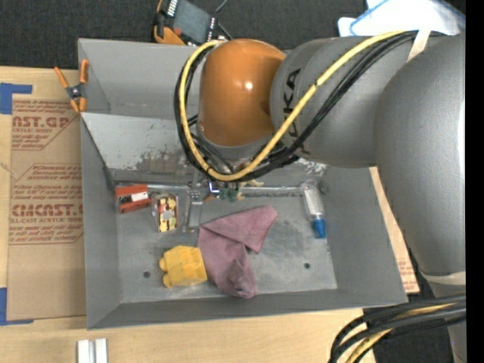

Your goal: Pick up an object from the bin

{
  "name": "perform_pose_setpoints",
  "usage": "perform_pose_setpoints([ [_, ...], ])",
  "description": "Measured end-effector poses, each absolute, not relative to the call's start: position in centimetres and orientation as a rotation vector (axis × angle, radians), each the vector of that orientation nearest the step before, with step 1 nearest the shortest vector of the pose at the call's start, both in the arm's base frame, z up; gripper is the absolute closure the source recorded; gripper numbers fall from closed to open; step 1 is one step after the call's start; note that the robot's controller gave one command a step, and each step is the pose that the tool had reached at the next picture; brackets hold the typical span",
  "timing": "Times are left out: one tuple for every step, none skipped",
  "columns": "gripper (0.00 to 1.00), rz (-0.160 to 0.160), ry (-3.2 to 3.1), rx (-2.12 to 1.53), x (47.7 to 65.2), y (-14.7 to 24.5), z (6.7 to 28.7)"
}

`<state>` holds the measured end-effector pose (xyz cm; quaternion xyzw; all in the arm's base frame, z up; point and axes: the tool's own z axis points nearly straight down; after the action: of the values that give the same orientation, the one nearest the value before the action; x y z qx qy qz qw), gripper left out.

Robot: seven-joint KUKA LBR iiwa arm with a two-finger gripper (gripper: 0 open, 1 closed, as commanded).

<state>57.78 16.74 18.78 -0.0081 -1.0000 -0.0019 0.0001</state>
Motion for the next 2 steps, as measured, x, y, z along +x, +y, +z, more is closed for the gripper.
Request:
perform_pose_setpoints([
  [0.0,-0.001,-3.148,0.237,58.3,10.3,20.7],
  [0.0,-0.009,-3.147,-0.024,56.2,15.5,11.9],
])
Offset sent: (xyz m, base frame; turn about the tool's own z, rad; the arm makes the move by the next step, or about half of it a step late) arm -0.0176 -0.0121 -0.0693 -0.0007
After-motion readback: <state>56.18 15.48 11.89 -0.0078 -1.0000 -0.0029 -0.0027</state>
